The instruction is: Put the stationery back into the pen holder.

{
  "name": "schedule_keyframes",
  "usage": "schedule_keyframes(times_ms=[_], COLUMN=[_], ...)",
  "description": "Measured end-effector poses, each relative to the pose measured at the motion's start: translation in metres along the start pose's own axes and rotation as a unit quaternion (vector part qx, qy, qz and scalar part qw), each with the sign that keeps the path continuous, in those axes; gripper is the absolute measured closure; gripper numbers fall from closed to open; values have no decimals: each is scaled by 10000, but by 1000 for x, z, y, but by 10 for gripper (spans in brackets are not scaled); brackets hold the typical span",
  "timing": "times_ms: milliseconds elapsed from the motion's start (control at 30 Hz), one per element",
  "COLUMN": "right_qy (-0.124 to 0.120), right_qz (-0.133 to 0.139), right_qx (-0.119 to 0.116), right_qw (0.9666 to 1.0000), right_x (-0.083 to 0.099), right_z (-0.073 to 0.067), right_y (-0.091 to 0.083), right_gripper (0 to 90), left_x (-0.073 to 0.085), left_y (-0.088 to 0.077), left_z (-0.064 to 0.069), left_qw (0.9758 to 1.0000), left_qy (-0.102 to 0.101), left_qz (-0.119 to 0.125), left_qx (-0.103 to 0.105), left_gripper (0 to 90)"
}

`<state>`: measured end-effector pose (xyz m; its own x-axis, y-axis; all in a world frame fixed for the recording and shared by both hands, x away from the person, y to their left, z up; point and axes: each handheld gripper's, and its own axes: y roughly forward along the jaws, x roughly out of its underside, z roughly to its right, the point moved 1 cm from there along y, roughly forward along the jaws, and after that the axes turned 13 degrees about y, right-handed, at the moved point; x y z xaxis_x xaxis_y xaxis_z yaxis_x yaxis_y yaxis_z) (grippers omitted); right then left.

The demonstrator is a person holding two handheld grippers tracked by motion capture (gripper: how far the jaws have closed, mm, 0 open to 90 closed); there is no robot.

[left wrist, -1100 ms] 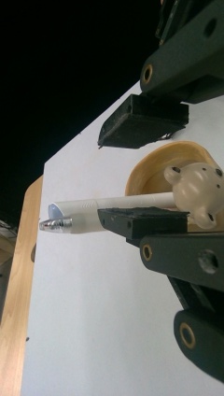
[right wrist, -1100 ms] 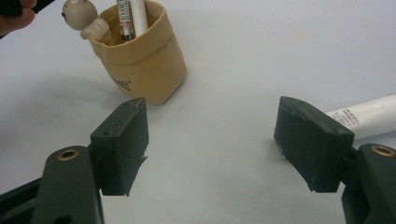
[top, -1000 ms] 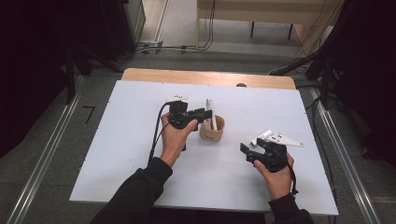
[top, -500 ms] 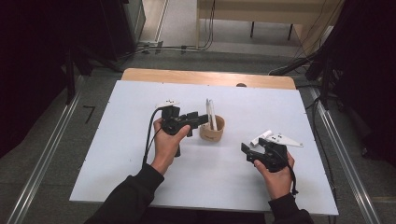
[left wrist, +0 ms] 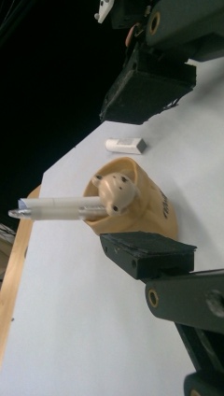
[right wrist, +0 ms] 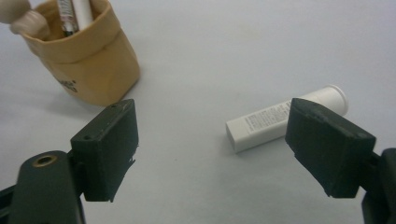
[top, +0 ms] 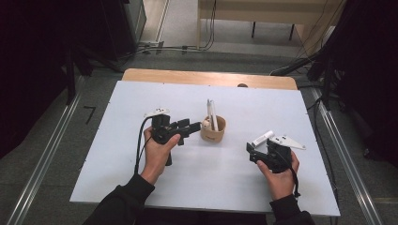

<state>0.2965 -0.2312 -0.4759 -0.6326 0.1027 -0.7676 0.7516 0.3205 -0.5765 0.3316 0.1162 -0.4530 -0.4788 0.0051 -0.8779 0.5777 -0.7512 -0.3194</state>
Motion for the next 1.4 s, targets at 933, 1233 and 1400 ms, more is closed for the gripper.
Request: schedule_keyframes(times_ms=[933, 1233, 1400], right_qy=[248, 426, 453], right_qz=[-223, -279, -277], right_qx=[1293, 1409, 1428], right_qw=[9910, 9887, 9883], right_x=[3, 1, 1], right_z=[-1, 1, 1], right_y=[39, 49, 52], right_gripper=[90, 91, 91], left_x=[19, 20, 20], left_y=[-14, -13, -12], left_z=[-10, -9, -9], left_qw=[9998, 9998, 9998], left_qy=[-65, -88, -85], left_qz=[-156, -146, -159], left_qx=[-145, -115, -101], left_gripper=[332, 332, 332])
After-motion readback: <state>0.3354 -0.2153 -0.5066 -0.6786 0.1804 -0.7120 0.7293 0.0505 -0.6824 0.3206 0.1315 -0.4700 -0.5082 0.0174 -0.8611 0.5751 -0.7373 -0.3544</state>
